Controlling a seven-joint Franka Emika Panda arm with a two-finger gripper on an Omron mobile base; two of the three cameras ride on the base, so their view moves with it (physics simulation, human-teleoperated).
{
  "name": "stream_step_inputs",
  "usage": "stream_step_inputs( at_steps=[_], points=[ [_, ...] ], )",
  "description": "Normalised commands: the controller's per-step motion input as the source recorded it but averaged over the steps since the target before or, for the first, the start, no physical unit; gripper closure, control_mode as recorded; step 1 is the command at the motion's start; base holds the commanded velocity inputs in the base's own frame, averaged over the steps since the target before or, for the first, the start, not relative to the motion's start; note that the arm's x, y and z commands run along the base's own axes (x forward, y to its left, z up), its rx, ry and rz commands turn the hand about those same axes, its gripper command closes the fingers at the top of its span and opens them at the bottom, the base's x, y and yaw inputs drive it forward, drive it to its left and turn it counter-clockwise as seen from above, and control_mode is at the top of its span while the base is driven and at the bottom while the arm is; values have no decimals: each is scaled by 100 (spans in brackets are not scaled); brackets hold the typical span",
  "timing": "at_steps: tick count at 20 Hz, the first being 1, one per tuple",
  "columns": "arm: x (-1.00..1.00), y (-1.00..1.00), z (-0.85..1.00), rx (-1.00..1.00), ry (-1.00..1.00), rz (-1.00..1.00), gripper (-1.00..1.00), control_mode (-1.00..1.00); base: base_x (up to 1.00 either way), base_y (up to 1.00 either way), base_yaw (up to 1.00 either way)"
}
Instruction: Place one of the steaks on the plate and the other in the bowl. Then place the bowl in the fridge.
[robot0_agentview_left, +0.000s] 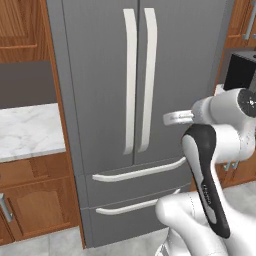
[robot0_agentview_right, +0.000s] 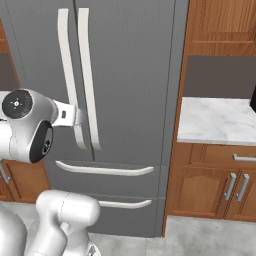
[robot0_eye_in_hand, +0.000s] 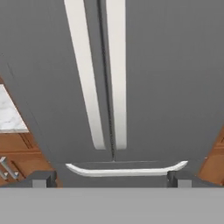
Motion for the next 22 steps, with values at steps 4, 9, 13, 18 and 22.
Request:
stream_step_inputs(
  at_steps=[4,9,13,18,22],
  points=[
    [98,0,0,0,0,0,-100,-100,0,0,0],
    [92,0,-4,0,0,1,-100,-100,0,0,0],
    [86,0,-12,0,0,0,-100,-100,0,0,0],
    [88,2,-21,0,0,0,-100,-100,0,0,0],
    [74,12,-27,0,0,0,-100,-100,0,0,0]
  ],
)
